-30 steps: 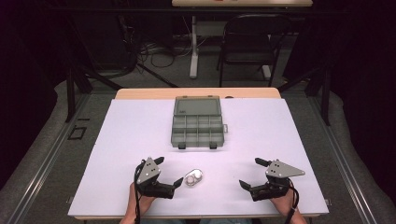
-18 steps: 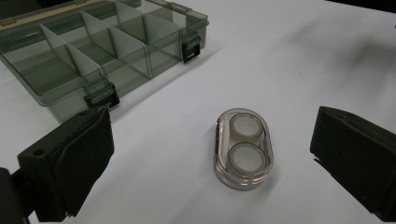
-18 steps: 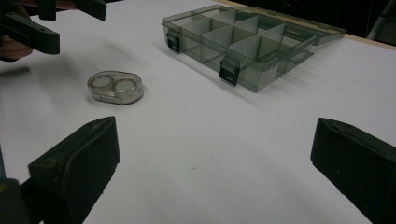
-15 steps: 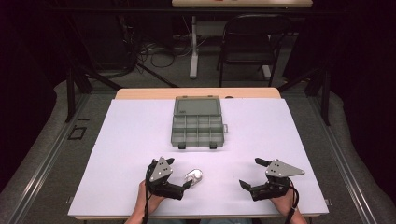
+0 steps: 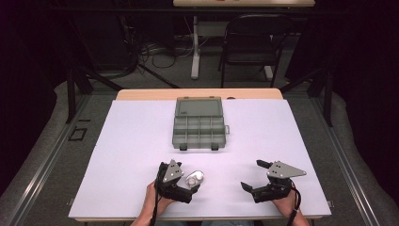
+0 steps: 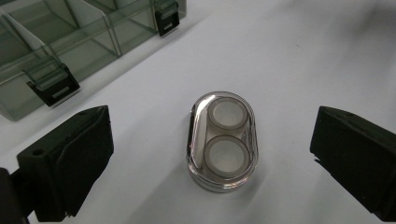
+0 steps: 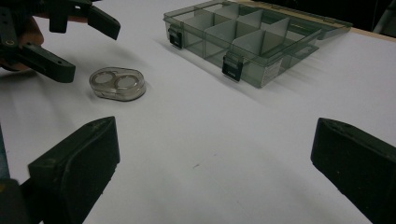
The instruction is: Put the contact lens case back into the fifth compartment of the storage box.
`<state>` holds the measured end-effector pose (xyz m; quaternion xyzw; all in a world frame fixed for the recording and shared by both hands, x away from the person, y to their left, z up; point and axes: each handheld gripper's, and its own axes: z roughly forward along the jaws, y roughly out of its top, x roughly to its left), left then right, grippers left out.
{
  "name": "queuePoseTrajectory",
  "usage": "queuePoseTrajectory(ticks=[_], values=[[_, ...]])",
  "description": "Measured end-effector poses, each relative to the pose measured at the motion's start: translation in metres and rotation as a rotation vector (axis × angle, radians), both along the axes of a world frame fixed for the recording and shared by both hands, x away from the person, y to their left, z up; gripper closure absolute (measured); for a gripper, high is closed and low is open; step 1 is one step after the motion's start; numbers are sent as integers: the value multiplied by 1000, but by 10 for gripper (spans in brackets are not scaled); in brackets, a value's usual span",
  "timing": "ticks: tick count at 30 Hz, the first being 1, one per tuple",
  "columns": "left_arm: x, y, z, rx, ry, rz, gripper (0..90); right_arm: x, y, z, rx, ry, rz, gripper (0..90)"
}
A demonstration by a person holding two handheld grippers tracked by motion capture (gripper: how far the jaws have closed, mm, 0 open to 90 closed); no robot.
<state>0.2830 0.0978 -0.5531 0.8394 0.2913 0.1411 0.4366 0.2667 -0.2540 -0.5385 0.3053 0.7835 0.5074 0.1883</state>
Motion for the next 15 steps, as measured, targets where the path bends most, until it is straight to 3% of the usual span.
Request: queuePoseTrajectory(ticks=[5, 10, 12, 15], values=[[0, -7, -2, 30, 7, 10, 2, 0, 0, 0, 3, 7, 2, 9], [-1, -9, -4, 52, 20, 9, 154, 0, 0, 0, 4, 5, 6, 9], [0, -9, -5, 57, 37, 17, 163, 0, 0, -1, 3, 7, 8, 9], [0, -10, -5, 69, 44, 10, 271, 0, 0, 0, 2, 8, 10, 9]])
